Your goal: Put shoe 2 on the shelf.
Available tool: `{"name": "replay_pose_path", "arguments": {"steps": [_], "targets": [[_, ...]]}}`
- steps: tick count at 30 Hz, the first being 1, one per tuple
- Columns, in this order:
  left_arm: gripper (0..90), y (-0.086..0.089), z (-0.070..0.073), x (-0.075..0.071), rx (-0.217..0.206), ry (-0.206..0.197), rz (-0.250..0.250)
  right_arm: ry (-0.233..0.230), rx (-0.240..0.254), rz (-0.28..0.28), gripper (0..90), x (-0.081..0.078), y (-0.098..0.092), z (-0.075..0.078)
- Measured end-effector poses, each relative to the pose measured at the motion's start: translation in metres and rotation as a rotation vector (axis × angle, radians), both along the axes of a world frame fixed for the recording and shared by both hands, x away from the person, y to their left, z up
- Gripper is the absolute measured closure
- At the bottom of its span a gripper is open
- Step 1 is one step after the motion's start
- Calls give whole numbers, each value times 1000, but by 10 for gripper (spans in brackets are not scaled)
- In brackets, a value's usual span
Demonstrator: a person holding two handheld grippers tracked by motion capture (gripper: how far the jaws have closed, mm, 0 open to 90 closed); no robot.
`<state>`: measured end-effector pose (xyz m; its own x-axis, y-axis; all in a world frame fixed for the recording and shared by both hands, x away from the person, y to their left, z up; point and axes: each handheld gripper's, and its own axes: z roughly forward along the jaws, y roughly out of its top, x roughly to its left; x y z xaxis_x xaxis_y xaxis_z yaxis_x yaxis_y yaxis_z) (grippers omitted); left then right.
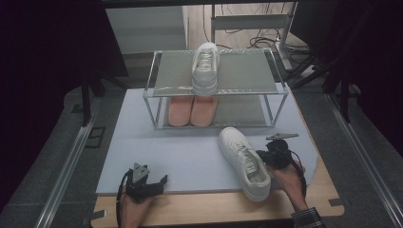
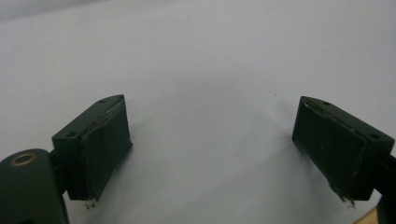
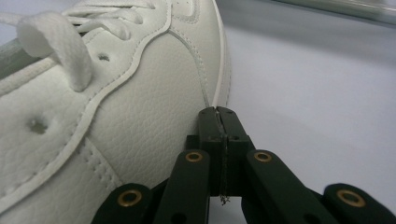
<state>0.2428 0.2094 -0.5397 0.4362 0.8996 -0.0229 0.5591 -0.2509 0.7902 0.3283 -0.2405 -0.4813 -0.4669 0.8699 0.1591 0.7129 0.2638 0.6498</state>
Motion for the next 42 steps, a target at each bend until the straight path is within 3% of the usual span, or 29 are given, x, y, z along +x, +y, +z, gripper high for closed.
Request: {"name": "replay_pose_path", "arguments": {"steps": [5, 14, 29, 42], "targets": [[112, 0, 0, 0, 0, 0, 0, -9, 3, 25, 895, 2, 8, -1], [112, 0, 0, 0, 0, 0, 0, -29, 15, 31, 866, -7, -1, 7], [112, 0, 0, 0, 3, 1, -1, -64, 50, 52, 759, -37, -23, 26], [112, 0, 0, 0, 3, 1, -1, -100, 90, 100, 653, -61, -22, 46]]}}
